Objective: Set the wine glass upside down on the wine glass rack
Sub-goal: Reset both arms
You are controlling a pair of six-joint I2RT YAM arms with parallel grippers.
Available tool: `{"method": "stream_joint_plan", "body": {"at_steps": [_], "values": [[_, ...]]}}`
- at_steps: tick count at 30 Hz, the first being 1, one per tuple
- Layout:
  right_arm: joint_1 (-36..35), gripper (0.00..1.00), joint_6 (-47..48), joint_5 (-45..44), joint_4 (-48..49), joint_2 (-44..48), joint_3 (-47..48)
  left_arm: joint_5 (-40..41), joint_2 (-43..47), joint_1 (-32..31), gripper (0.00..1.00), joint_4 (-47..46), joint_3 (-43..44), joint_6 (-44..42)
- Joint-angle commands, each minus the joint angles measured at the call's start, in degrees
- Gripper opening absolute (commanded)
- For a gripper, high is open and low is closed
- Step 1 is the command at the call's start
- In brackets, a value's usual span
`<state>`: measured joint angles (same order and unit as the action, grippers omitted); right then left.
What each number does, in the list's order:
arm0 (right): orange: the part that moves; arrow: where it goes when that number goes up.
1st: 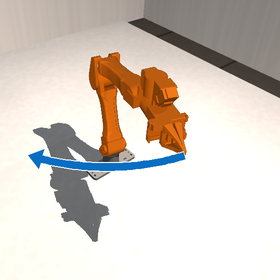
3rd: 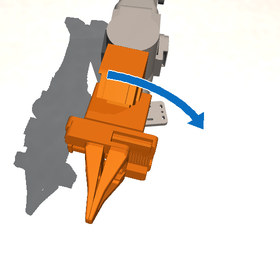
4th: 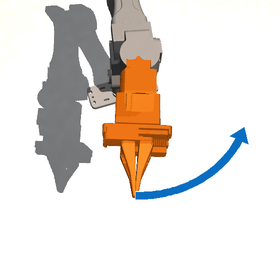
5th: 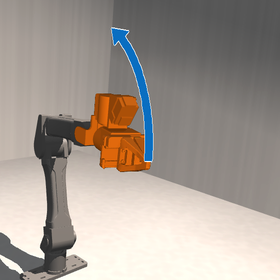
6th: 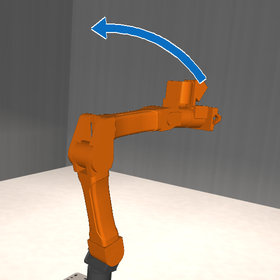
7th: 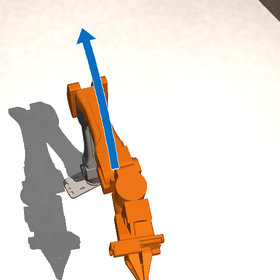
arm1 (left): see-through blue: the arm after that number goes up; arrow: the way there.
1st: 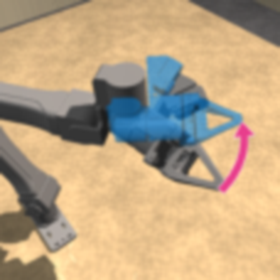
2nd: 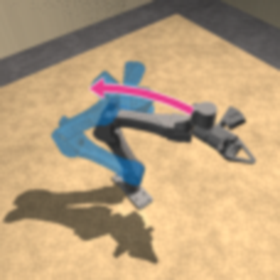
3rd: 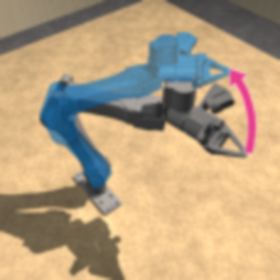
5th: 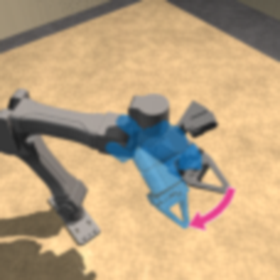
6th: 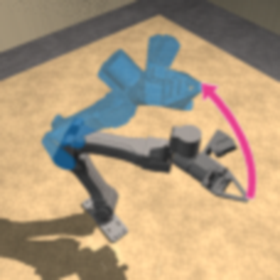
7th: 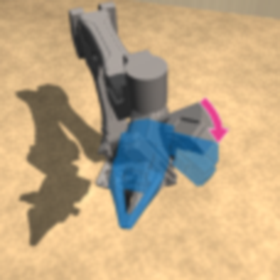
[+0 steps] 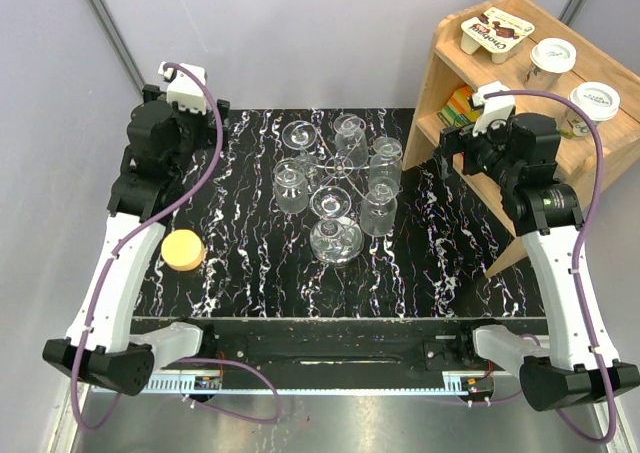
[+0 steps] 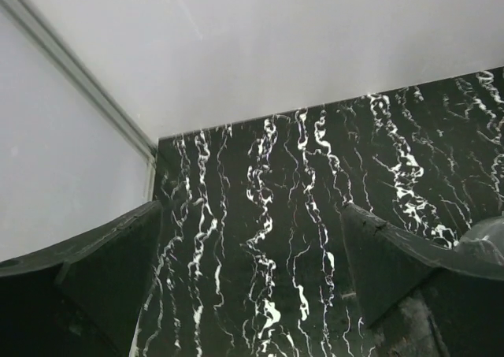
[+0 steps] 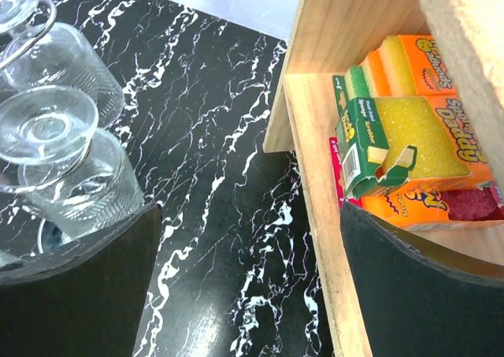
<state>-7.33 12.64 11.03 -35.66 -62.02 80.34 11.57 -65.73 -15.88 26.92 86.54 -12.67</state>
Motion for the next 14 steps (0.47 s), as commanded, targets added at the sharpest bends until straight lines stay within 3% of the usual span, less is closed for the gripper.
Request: {"method": "stream_joint_plan", "body": {"at_steps": [1, 14], "values": [[0.21, 0.99, -1.83, -3.03, 6.74, -0.65, -1.23, -7.61, 1.22, 5.94, 0.99, -14.16, -7.6, 6.95], [0.21, 0.99, -3.33, -4.08, 10.43, -0.91, -3.61, -11.31, 1.13, 7.62, 0.99, -17.07, -11.22, 9.06]]}}
